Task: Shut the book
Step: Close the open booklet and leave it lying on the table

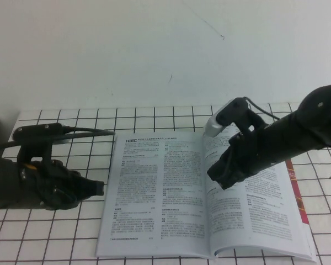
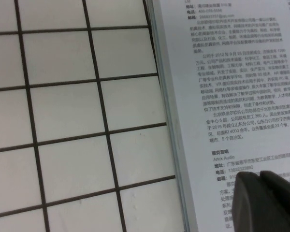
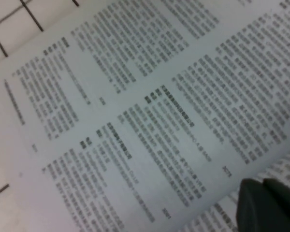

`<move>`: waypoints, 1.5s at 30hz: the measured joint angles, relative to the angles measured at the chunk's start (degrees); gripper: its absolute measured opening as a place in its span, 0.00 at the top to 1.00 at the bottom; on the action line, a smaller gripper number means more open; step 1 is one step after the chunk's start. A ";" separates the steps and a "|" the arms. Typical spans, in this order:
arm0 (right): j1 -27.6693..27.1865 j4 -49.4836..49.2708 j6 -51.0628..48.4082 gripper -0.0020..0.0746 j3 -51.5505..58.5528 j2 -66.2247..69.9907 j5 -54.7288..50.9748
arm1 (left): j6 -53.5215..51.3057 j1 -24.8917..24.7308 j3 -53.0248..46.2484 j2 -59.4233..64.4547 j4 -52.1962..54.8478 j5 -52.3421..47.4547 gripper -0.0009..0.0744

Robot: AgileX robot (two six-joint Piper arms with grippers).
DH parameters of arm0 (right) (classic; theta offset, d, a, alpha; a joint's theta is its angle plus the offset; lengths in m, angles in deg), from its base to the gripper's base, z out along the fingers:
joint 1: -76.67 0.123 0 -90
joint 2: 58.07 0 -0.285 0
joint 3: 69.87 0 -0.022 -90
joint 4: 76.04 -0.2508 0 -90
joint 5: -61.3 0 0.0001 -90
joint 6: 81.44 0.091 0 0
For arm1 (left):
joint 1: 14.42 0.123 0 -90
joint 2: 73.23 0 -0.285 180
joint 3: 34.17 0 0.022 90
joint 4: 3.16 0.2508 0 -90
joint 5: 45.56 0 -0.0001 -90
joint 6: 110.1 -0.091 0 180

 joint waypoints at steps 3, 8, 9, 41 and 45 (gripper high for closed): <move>0.00 -0.14 0.03 0.98 -2.36 4.75 -1.50 | -1.15 0.00 0.00 1.30 -0.22 0.23 0.99; 0.39 0.10 1.26 0.98 -5.02 9.02 -4.36 | -1.61 0.00 0.00 2.35 -0.22 0.50 0.99; 0.39 0.99 2.40 0.98 -5.03 9.14 -4.51 | -1.69 0.00 0.00 2.35 -0.22 0.75 0.99; -1.44 14.95 25.67 0.98 -7.53 13.81 -8.73 | -2.53 0.00 8.60 18.56 -10.18 0.32 0.99; -1.49 14.69 25.58 0.98 -7.53 13.81 -8.73 | -3.96 0.00 12.00 21.57 -13.35 -1.80 0.99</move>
